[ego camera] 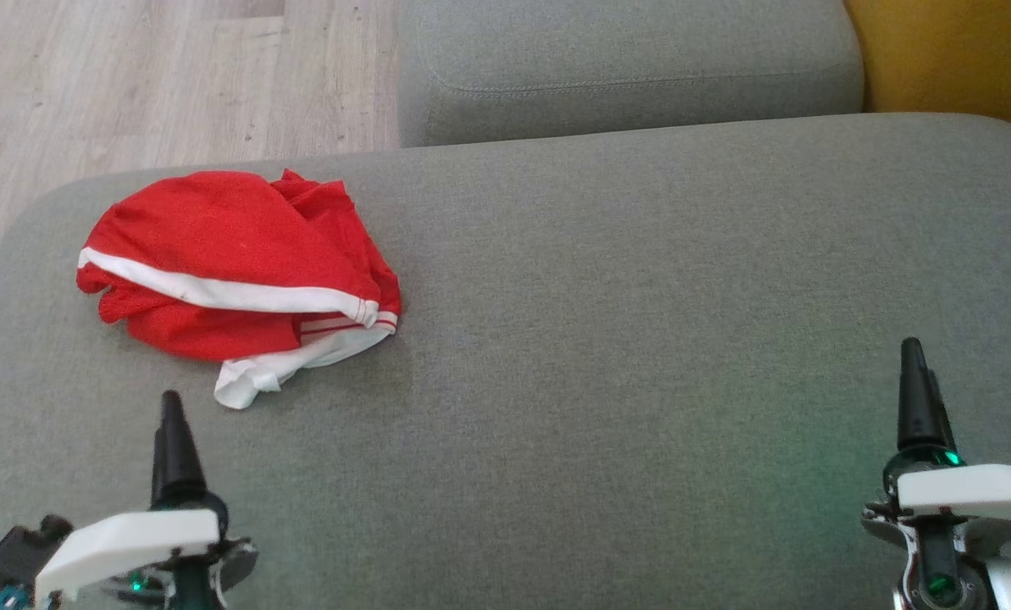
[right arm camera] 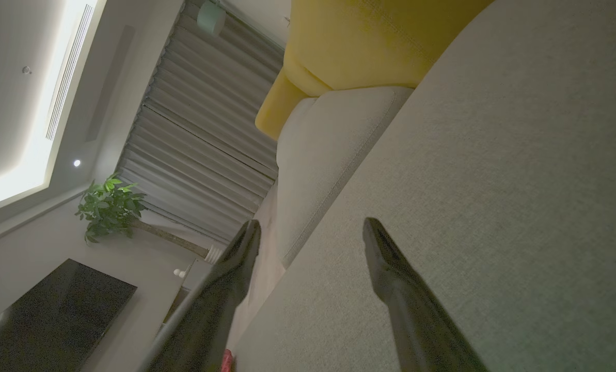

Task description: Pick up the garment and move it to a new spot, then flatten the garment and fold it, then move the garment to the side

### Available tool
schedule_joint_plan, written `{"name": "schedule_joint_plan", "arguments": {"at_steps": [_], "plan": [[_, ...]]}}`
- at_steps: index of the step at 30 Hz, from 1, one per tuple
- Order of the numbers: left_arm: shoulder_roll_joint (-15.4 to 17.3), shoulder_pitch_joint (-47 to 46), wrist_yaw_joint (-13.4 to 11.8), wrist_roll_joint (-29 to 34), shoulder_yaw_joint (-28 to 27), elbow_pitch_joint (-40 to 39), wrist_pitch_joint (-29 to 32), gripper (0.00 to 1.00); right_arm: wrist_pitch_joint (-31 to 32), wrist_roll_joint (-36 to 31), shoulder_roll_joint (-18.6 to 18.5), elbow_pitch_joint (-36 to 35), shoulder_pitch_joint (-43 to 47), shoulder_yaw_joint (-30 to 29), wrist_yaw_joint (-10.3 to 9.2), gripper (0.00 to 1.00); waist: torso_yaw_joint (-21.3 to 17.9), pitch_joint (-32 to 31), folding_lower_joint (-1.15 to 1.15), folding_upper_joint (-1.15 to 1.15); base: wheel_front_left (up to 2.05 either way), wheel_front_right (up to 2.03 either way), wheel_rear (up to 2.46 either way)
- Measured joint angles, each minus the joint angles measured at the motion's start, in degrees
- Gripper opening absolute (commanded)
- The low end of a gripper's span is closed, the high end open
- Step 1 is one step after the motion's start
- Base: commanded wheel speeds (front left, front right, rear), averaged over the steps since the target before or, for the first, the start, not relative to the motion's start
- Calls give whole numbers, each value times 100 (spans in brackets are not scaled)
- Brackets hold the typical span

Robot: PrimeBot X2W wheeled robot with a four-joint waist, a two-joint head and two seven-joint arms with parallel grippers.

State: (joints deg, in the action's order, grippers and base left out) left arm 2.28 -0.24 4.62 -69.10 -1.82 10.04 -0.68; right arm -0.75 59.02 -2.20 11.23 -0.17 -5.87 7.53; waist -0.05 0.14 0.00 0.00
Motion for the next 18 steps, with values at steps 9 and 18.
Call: {"name": "schedule_joint_plan", "arguments": {"at_steps": [9, 18], "plan": [[2, -3, -33, 968, 346, -187, -122, 100, -107, -956, 0, -196, 0, 154, 0, 100, -2, 14, 0, 0, 0, 0, 0], [22, -14, -63, 2063, 732, -211, -254, 100, -264, -1858, 0, -246, 0, 225, 0, 100, 19, 19, 0, 0, 0, 0, 0]]}}
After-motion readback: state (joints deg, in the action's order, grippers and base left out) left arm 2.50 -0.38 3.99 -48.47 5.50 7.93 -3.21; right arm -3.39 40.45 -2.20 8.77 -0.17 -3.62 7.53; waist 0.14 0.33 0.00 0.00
